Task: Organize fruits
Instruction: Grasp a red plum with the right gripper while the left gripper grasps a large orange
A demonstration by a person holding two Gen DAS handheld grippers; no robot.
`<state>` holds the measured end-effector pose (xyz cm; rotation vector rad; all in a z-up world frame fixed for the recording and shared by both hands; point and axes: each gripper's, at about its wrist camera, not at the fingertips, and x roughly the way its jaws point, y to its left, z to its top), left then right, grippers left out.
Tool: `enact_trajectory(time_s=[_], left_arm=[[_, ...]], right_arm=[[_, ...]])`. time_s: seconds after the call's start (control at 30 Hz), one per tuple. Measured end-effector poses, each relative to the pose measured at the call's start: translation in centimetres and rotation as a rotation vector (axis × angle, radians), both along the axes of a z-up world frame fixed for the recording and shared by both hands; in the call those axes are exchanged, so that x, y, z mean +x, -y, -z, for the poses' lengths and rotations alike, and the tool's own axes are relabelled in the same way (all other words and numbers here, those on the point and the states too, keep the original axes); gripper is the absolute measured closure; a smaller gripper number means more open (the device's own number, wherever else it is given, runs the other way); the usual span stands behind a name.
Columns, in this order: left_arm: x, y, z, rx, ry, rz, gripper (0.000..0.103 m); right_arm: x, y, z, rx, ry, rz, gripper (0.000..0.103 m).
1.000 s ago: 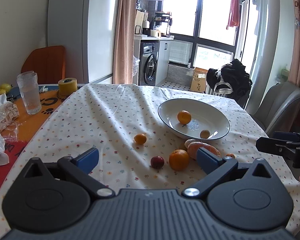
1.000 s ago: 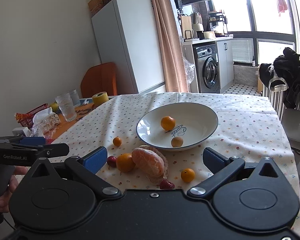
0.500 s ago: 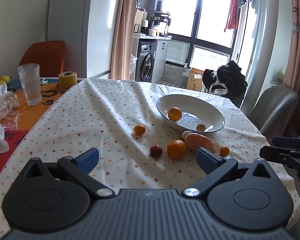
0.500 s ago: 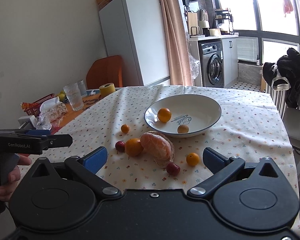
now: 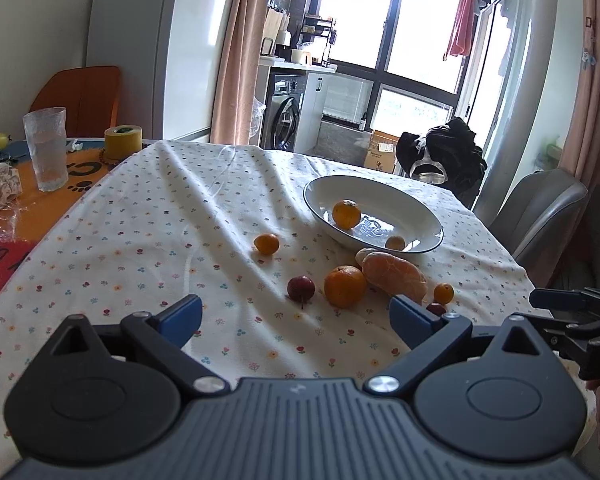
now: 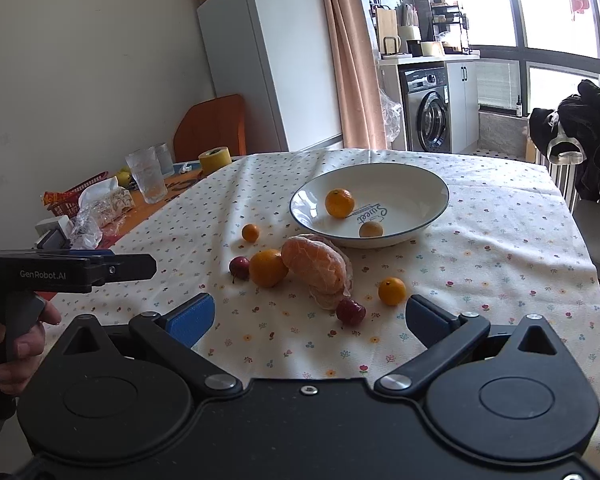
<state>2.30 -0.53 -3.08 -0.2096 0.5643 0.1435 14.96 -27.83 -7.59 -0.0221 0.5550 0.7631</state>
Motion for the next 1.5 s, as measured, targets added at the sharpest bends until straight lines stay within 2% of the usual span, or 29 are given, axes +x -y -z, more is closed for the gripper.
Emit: enact_trajectory(time_s=[0.13,0.2,0.27,0.33,0.4,0.47,0.53,0.8,1.23,1.37,1.43,1.5], left_arm=[[0.7,0.2,0.9,-0.008,-0.022,0.027,0.012],[1.2,0.1,1.3,-0.029,-0.030,0.024,0.018],[1.7,0.0,1.6,-0.049,-0.044,0.034,0.026],[2.3,0.3,2.0,-0.045,-0.053,0.055,0.032],[2.9,0.7,2.3,-0.040,-0.066,0.072,0.036],[3.6,0.8,2.5,-0.052,-0.076,0.082,0.044],[4.3,0.9,2.8,-0.061,-0.083,0.087,0.048],[6.9,1.3,3.9,-0.061,-0.111,0.115,0.050],[10.4,1.1,5.1,-0.070,-0.143,0.173,0.052],[11.2,0.9,5.4,-0.069,-0.156,0.170,0.052],[11.5,0.8,5.6,-0.074,-0.154,0.174,0.052],[11.5,0.8,5.8,-0.075,-0.141,0.182,0.064]], right_arm=[[0.8,0.2,0.7,-0.003,-0.005,0.007,0.002],[1.1,0.2,1.1,-0.002,-0.018,-0.003,0.013],[1.5,0.1,1.6,-0.003,-0.034,-0.014,0.020],[1.8,0.0,2.0,0.002,-0.049,-0.019,0.025],[2.4,-0.1,2.4,0.003,-0.066,-0.021,0.035],[2.9,-0.2,2.7,0.003,-0.083,-0.020,0.042],[3.4,-0.3,3.0,-0.001,-0.094,-0.020,0.043],[5.0,-0.8,4.3,-0.010,-0.130,-0.024,0.054],[6.2,-2.5,5.2,-0.038,-0.144,-0.035,0.061],[6.6,-2.9,5.5,-0.041,-0.154,-0.029,0.067],[6.7,-3.0,5.7,-0.044,-0.150,-0.021,0.074],[6.7,-3.0,5.7,-0.046,-0.150,-0.017,0.080]])
